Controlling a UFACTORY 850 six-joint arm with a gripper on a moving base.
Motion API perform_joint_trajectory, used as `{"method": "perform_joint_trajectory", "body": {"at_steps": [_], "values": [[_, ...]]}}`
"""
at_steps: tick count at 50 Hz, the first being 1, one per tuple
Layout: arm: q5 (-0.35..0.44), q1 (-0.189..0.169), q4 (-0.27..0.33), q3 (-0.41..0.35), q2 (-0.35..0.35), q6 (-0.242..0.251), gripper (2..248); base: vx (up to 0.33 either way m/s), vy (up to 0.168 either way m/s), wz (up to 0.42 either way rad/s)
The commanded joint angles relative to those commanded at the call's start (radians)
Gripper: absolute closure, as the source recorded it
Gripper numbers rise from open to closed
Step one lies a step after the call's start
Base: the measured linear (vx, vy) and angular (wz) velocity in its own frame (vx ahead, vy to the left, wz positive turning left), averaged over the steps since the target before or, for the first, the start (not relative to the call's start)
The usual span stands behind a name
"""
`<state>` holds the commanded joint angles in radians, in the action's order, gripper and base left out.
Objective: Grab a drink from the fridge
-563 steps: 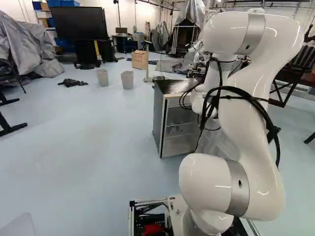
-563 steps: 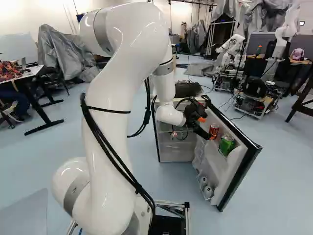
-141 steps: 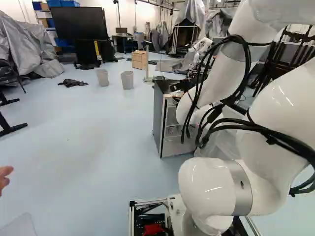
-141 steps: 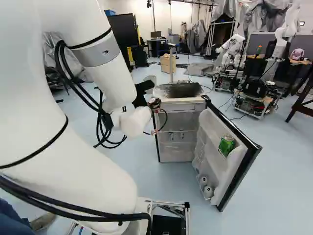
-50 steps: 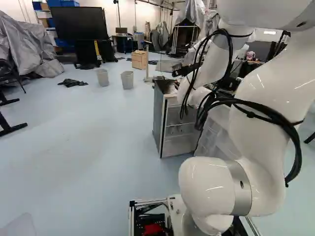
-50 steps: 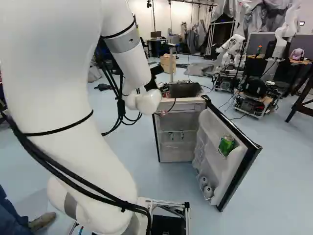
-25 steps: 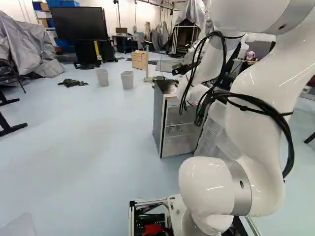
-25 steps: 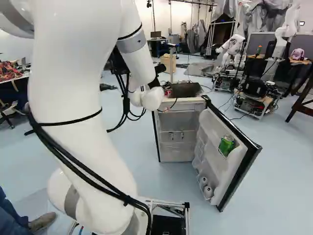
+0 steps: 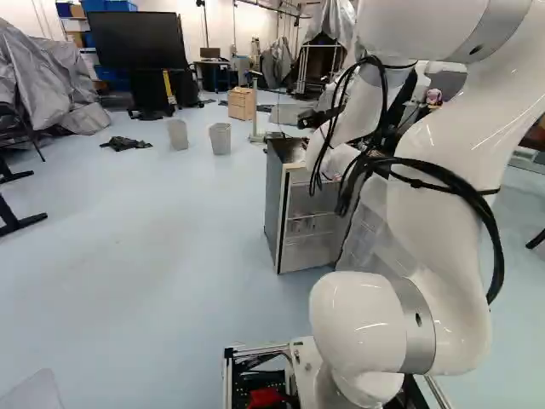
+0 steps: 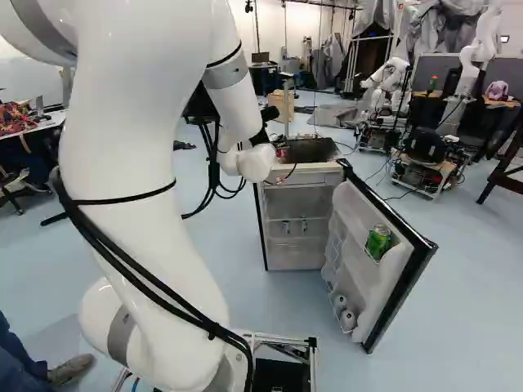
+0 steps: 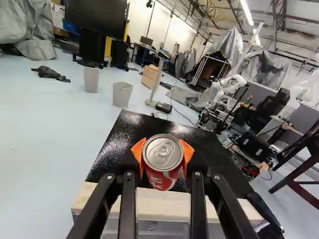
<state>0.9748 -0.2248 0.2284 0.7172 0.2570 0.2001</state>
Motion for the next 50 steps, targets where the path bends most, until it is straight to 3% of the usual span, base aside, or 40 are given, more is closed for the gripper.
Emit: {"method": "perform_joint_trajectory", "body": {"at_steps": [24,50], "values": [[0.012,0.000,0.001,0.000,0.000,-0.233,152,0.000,0.000,0.000],[0.018,0.000,0.004,0.004,0.003,-0.253,152,0.000,0.000,0.000]]}}
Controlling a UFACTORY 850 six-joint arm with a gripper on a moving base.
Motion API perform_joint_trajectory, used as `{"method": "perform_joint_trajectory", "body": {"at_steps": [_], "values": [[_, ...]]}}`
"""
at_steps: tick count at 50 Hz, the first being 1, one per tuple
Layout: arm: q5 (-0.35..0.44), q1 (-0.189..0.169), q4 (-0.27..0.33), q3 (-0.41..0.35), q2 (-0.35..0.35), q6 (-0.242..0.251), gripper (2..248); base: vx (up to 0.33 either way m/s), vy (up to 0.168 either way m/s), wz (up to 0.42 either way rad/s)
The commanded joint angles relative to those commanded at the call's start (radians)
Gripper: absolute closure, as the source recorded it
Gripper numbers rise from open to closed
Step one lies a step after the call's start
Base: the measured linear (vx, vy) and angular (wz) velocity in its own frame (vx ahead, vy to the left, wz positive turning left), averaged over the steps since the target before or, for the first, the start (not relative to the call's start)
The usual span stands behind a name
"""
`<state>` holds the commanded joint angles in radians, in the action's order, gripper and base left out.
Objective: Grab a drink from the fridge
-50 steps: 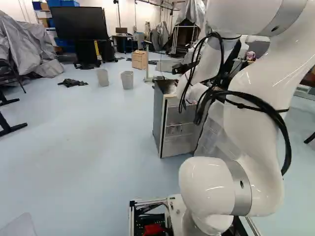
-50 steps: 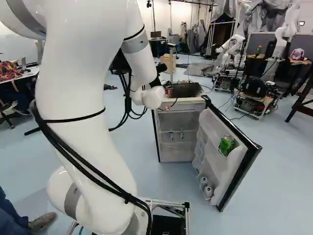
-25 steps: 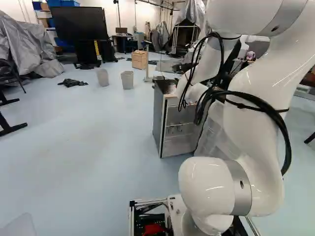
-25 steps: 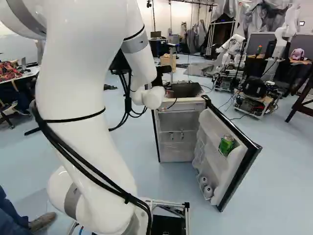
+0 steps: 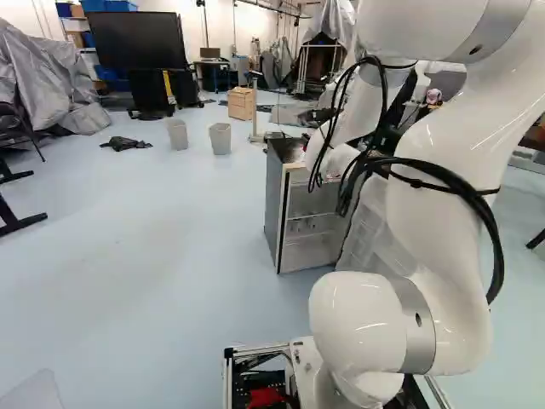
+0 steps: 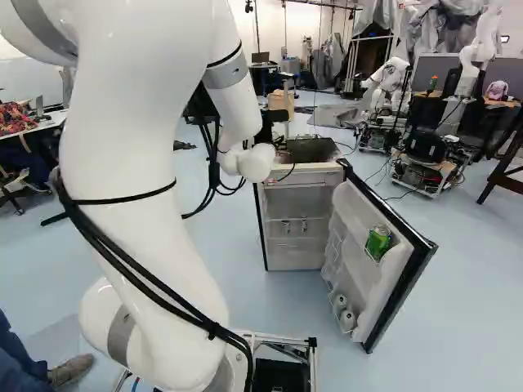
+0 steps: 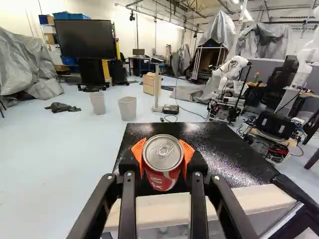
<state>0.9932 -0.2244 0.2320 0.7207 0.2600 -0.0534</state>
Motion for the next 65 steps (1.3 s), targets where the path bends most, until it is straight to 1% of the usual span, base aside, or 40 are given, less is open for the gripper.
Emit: {"method": "perform_joint_trajectory", "body": {"at_steps": [20,37,48,65], "values": [[-0.044,0.004,0.000,0.031,0.024,0.000,152,0.000,0.000,0.000],[-0.097,0.008,0.000,0.069,0.025,0.000,152,0.000,0.000,0.000],[-0.152,0.010,0.000,0.095,0.027,0.000,152,0.000,0.000,0.000],[-0.264,0.014,0.000,0.133,0.055,0.000,152,0.000,0.000,0.000]]}}
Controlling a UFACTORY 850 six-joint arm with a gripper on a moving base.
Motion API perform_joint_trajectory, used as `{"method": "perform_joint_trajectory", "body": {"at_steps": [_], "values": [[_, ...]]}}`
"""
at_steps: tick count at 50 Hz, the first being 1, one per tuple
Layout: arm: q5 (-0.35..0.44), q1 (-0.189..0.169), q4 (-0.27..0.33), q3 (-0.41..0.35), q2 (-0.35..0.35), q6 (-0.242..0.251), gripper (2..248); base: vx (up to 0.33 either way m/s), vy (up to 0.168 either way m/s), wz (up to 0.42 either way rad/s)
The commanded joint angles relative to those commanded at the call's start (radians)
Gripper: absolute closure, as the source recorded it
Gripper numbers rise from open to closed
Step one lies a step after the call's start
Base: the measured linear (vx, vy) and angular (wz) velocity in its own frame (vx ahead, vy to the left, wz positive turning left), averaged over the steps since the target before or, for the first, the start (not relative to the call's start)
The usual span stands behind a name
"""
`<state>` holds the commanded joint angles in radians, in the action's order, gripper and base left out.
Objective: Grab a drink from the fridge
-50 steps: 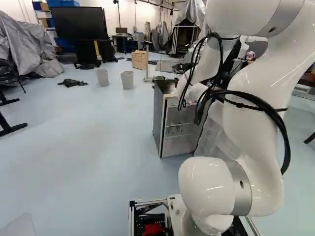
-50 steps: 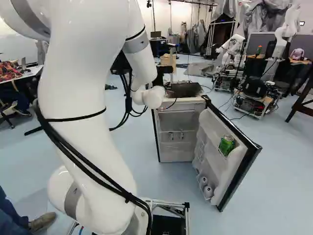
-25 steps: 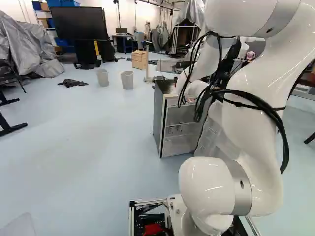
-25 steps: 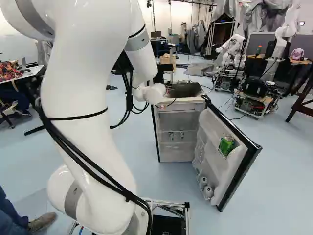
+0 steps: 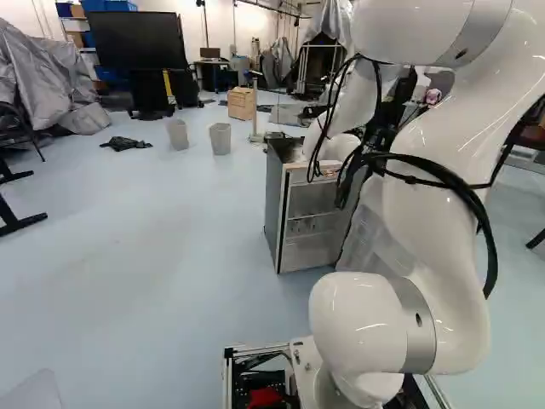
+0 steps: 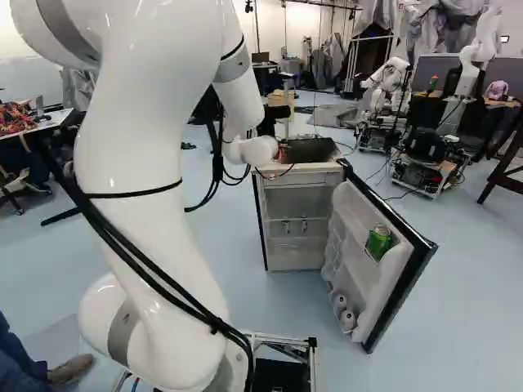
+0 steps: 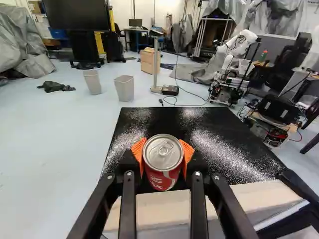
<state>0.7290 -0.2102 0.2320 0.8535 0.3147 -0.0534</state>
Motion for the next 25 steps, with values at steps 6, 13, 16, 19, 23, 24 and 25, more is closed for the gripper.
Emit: {"method": "perform_joint_trajectory", "body": {"at_steps": [6,13,16,19,23,24,25], "values": [[-0.017,0.001,0.000,0.013,0.010,0.000,152,0.000,0.000,0.000],[-0.022,0.002,0.000,0.018,0.012,0.000,152,0.000,0.000,0.000],[-0.022,0.002,0.000,0.019,0.008,0.000,152,0.000,0.000,0.000],[-0.022,0.002,0.000,0.019,0.003,0.000,152,0.000,0.000,0.000],[-0.022,0.002,0.000,0.019,-0.005,0.000,152,0.000,0.000,0.000],[-0.022,0.002,0.000,0.020,-0.006,0.000,152,0.000,0.000,0.000],[-0.022,0.002,0.000,0.020,-0.008,0.000,152,0.000,0.000,0.000]]}}
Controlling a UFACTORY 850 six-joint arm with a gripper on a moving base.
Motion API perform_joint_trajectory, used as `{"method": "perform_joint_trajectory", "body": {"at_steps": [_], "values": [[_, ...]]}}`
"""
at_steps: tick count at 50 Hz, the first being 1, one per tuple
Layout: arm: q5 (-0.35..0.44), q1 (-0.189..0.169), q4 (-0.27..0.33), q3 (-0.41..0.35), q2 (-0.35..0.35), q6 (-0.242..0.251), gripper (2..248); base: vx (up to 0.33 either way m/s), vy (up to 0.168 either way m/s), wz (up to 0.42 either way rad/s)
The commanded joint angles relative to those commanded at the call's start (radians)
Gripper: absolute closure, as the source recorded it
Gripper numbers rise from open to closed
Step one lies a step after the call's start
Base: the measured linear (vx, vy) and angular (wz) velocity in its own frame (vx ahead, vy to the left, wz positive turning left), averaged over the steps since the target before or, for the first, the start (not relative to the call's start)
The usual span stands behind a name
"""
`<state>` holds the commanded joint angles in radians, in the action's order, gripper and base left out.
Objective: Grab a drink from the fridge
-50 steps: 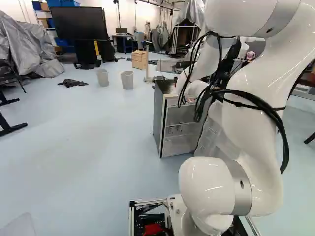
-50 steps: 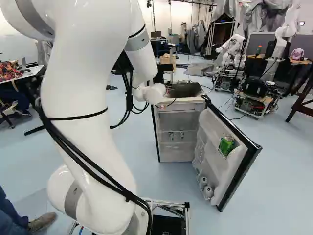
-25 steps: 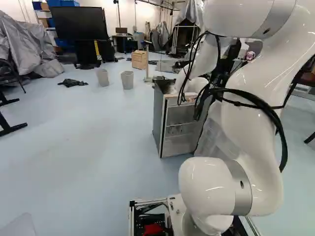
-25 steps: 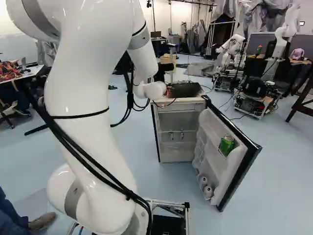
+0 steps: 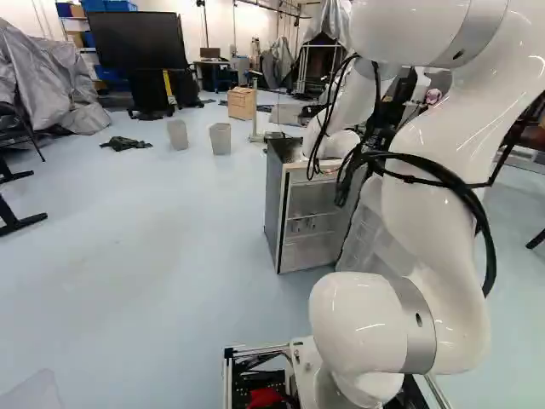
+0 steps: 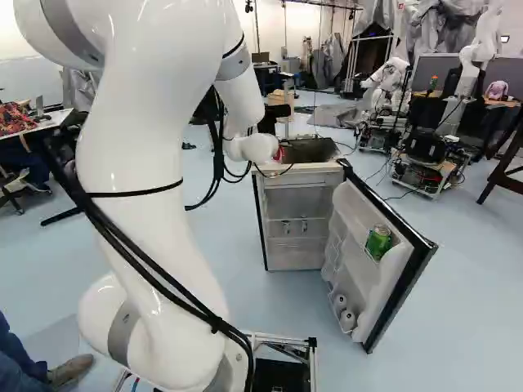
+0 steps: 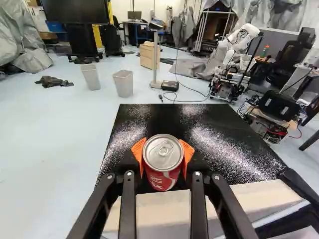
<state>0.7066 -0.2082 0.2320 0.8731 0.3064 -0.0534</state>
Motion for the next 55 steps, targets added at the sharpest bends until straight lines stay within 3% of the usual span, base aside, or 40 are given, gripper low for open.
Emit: {"method": "perform_joint_trajectory", "body": {"at_steps": [18,41,55], "values": [[-0.031,0.001,0.000,0.015,-0.019,0.000,152,0.000,0.000,0.000],[-0.138,0.004,0.000,0.041,0.001,0.000,152,0.000,0.000,0.000],[-0.149,0.005,0.000,0.046,0.004,0.000,152,0.000,0.000,0.000]]}}
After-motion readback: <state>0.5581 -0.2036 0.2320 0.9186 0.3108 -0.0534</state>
